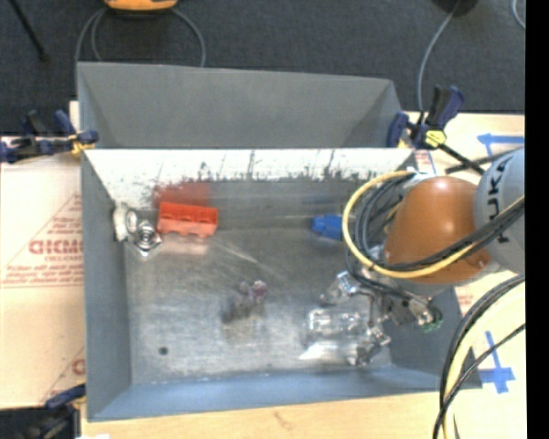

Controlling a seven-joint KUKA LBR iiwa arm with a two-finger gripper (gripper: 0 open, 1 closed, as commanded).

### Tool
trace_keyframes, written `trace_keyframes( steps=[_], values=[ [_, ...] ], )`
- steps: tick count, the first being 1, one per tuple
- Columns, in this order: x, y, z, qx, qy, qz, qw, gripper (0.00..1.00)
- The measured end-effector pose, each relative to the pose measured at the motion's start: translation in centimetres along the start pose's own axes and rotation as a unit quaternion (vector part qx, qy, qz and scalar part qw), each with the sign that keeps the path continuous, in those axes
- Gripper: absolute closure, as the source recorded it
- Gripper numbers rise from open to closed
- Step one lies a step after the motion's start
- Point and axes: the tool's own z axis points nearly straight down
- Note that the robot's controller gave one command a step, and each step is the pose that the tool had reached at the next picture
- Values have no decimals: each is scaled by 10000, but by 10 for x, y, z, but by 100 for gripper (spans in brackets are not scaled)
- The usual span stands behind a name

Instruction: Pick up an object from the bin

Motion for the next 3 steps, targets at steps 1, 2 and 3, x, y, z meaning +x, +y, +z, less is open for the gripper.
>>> trace_keyframes(
  steps=[1, 2, 3],
  values=[
    [-1, -2, -4, 24, -26, -1, 10000, 100],
    [-1, 1, -112, 28, -45, -523, 9986, 100],
    [-30, -85, -163, 47, -41, -1204, 9927, 100]
  ],
)
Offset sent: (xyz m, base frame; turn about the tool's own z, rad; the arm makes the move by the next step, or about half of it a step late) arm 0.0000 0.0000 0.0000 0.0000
